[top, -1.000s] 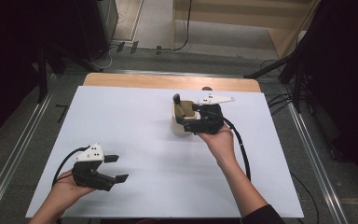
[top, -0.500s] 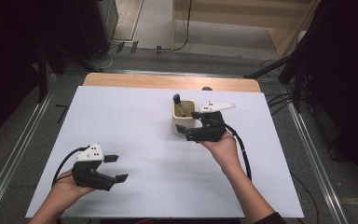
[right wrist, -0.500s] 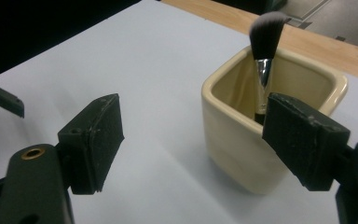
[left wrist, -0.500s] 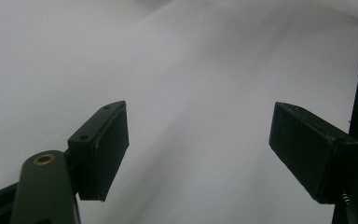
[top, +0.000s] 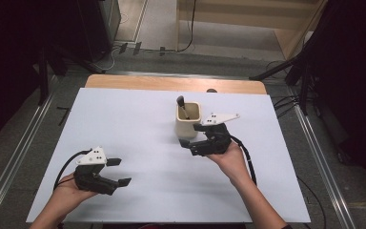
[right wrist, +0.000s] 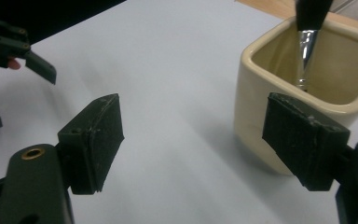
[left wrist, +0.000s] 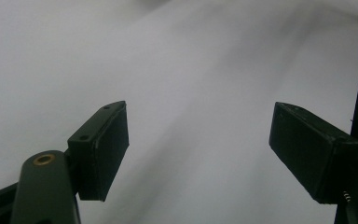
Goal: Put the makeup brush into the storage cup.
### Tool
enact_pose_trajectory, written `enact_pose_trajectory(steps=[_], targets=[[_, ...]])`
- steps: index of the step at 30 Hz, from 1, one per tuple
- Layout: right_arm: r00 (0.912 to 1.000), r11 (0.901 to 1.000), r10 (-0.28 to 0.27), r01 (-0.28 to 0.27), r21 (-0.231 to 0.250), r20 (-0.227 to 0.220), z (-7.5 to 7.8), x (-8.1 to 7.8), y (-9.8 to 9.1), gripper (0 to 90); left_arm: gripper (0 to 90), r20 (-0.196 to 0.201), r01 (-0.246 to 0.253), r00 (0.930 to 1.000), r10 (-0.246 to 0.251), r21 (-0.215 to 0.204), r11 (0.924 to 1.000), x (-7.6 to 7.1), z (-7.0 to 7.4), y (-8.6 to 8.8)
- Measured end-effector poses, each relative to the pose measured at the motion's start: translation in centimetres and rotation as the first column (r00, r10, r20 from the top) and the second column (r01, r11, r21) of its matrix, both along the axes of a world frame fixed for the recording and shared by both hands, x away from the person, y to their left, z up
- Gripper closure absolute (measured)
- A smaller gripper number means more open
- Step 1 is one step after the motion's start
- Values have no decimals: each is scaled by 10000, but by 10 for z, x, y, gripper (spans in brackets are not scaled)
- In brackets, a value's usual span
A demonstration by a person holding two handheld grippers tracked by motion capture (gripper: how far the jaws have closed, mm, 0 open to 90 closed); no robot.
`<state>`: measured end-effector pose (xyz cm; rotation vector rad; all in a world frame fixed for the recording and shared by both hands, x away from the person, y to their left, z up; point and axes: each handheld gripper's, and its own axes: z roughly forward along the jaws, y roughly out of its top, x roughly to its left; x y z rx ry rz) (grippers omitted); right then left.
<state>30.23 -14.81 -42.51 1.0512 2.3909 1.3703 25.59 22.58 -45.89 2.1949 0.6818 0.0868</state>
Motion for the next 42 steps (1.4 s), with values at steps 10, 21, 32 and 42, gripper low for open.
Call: enact_pose_trajectory(steps=[10,21,32,42], targets=[[9990,9990,437,-437,126,50,-10,-8,-8,209,208,66,61,10000,-61,2,10000,0,0,-1],[9981,9978,616,-615,232,-33,-19,-15,-19,208,206,170,2,9999,-1,-71,10000,0,0,0],[9982,9971,580,-572,504,-138,-26,-21,-23,205,205,187,5,9998,-3,-125,9999,0,0,1],[9969,9963,764,-756,417,-175,-31,-26,-31,203,203,258,-58,9996,63,-176,9998,0,1,2]])
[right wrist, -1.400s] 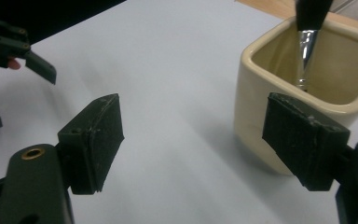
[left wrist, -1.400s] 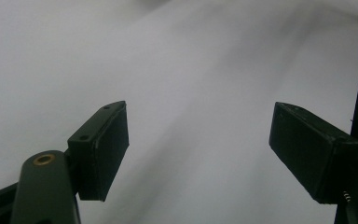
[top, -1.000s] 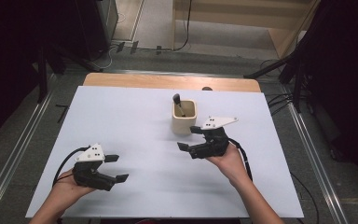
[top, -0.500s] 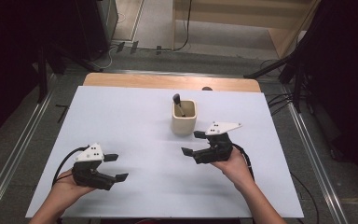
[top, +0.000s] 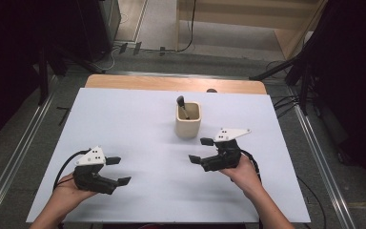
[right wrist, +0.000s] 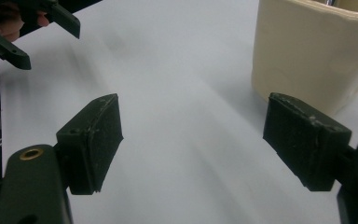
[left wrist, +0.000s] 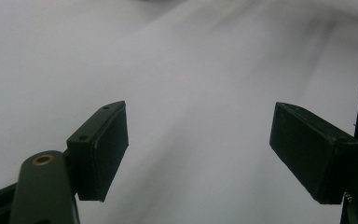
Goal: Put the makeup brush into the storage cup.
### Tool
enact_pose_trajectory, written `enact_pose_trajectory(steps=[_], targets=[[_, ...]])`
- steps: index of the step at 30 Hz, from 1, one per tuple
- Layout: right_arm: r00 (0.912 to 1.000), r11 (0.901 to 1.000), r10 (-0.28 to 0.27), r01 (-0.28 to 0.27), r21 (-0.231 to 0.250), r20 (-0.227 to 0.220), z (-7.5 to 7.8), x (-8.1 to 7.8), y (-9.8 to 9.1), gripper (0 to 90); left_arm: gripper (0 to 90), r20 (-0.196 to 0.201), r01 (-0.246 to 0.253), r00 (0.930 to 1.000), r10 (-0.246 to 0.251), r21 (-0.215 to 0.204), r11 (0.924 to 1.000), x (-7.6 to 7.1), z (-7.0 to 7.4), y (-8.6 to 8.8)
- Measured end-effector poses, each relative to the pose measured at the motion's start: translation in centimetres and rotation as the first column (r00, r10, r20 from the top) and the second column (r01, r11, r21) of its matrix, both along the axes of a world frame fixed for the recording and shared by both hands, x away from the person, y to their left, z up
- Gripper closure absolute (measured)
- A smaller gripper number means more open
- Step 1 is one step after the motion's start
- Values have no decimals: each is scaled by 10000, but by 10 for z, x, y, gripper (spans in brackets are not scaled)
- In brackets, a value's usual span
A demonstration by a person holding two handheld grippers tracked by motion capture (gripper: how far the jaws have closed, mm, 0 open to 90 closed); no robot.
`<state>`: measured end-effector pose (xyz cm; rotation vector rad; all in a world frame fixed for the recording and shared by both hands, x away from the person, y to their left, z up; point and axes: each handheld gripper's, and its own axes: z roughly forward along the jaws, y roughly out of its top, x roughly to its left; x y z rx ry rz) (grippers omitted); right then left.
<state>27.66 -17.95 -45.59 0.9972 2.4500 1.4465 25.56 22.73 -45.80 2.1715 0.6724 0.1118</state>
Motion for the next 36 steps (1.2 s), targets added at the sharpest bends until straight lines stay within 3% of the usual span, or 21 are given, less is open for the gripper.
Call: enact_pose_trajectory(steps=[17,36], targets=[[9997,9995,143,-138,-278,204,-5,-14,-17,203,203,88,-70,9999,71,-89,9999,1,0,1],[9998,9990,172,-167,-424,109,-10,-29,-36,203,202,104,-107,9999,108,-126,9999,1,0,2]])
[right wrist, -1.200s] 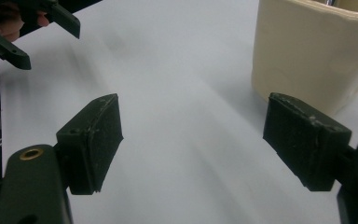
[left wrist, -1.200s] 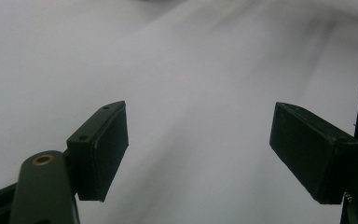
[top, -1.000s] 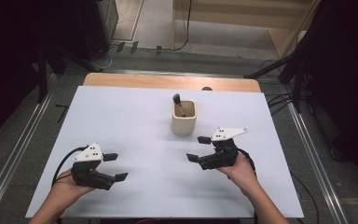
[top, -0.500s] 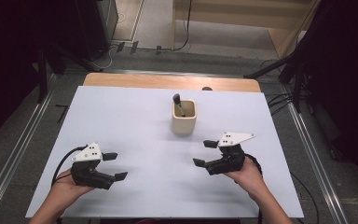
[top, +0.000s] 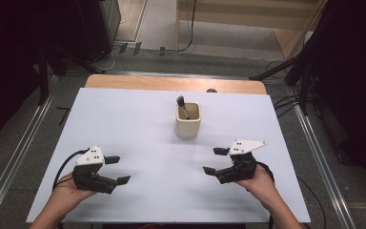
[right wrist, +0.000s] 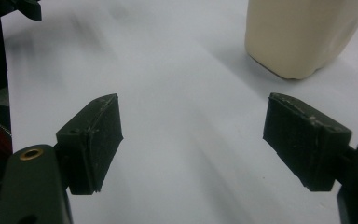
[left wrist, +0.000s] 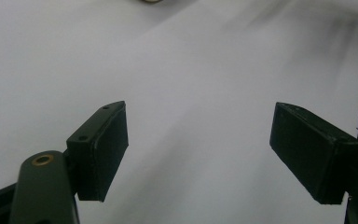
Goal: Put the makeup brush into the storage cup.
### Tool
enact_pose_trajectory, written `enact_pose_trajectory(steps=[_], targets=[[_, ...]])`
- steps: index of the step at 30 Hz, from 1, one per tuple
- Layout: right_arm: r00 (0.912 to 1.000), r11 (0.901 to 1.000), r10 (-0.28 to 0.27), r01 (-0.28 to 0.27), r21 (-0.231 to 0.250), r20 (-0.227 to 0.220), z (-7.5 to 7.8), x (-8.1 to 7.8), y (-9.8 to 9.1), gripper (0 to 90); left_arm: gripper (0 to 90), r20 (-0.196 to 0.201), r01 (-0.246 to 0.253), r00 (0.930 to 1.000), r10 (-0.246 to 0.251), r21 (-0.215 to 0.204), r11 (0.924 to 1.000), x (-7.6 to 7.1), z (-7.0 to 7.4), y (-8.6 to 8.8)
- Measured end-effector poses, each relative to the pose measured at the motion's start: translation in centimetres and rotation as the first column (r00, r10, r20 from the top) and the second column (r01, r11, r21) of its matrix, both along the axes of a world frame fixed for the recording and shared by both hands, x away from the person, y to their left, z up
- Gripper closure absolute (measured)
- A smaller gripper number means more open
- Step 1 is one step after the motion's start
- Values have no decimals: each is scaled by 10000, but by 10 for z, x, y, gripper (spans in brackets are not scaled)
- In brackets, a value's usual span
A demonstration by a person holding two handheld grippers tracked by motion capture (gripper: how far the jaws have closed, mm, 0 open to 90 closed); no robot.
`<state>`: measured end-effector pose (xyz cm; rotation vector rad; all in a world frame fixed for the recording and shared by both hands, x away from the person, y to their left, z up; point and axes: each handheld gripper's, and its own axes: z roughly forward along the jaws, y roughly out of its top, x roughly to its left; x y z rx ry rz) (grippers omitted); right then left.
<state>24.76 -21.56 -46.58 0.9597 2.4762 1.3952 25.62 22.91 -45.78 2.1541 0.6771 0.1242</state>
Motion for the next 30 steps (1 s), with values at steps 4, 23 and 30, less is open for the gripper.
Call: enact_pose_trajectory(steps=[4,23,30], targets=[[10000,10000,-10,10,-86,21,-1,-3,-4,203,202,18,-15,10000,15,-4,10000,0,0,0],[9997,9998,-202,203,-82,167,-6,-13,-29,203,201,86,-88,9999,88,-30,10000,0,0,1],[9995,9996,-264,266,-116,177,-7,-11,-30,203,201,113,-56,9999,57,-20,10000,1,0,0]])
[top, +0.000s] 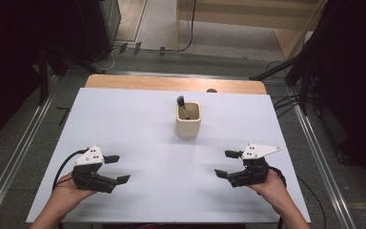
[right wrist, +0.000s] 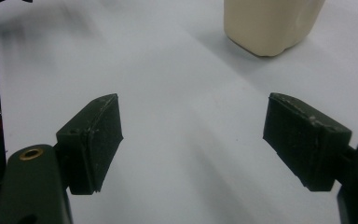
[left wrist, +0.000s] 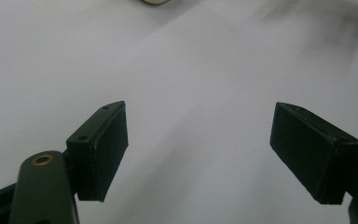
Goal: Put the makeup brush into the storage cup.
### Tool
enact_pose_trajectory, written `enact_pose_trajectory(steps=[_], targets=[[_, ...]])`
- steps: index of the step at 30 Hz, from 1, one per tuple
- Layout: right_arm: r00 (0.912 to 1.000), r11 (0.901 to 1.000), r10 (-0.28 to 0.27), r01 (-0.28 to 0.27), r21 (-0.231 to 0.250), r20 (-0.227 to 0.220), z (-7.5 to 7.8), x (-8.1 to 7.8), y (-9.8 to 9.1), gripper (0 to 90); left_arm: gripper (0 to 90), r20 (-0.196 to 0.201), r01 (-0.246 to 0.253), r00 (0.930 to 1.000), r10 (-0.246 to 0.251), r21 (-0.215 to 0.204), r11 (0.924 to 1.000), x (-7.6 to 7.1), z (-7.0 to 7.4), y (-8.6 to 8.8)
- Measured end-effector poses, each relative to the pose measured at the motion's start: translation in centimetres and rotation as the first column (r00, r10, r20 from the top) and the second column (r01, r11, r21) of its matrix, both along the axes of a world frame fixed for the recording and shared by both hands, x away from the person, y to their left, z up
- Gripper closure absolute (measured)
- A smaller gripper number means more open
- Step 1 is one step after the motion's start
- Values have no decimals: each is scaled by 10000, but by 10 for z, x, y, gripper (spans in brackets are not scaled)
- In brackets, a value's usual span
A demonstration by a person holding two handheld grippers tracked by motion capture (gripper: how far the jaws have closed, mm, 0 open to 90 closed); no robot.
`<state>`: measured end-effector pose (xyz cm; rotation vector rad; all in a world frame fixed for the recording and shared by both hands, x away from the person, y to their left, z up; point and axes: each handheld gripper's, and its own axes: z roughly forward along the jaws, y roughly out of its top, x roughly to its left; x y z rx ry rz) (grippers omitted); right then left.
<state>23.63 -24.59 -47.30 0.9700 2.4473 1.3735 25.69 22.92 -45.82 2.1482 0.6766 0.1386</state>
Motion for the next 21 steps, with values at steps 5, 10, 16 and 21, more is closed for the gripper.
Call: enact_pose_trajectory(steps=[5,10,16,21], targets=[[10000,10000,-37,37,-12,-9,0,0,-1,203,201,-2,20,10000,-20,2,10000,0,0,0],[10000,10000,-34,34,36,-26,0,1,-1,203,201,-20,16,10000,-16,-28,10000,1,-1,1],[10000,10000,40,-40,55,-33,0,0,0,203,200,-53,-16,10000,16,-48,10000,1,-1,1],[10000,10000,76,-76,18,-50,-1,1,1,203,197,-42,-30,10000,30,-101,9999,2,-1,1]])
